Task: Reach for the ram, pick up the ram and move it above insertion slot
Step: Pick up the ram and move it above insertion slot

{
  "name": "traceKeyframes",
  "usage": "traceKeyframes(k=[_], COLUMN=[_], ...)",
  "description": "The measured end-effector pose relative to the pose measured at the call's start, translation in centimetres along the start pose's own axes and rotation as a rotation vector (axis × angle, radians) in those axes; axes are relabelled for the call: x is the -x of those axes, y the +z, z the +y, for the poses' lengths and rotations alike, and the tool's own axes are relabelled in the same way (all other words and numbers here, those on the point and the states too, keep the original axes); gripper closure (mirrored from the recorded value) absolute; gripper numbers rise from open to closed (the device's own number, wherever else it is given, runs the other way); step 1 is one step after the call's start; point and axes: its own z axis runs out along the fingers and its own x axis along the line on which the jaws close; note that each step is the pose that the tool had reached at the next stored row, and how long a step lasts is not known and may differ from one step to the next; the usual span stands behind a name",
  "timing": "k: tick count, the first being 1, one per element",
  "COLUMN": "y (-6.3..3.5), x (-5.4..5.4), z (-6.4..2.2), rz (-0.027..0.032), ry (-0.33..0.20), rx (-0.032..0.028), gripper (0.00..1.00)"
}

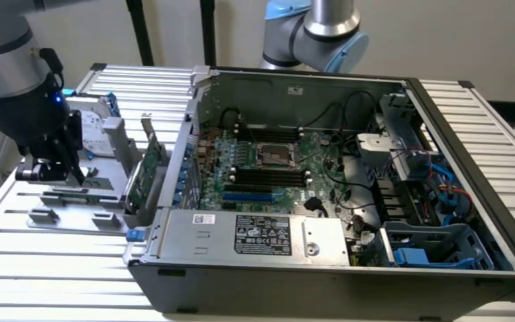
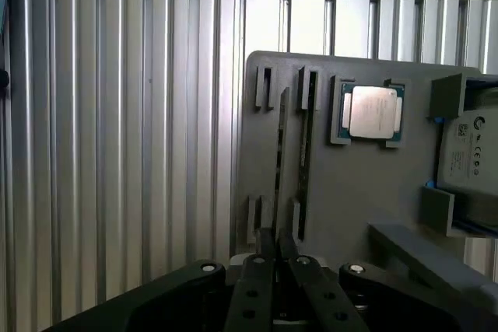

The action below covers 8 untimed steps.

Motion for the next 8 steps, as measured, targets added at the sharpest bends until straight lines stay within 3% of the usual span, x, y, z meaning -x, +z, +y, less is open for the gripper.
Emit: traceKeyframes(k=[8], y=[-3.69], x=[0.1], z=[-1.94], rz=[-0.0092], ry=[-0.022], rx=[0.0040], gripper=[0.86])
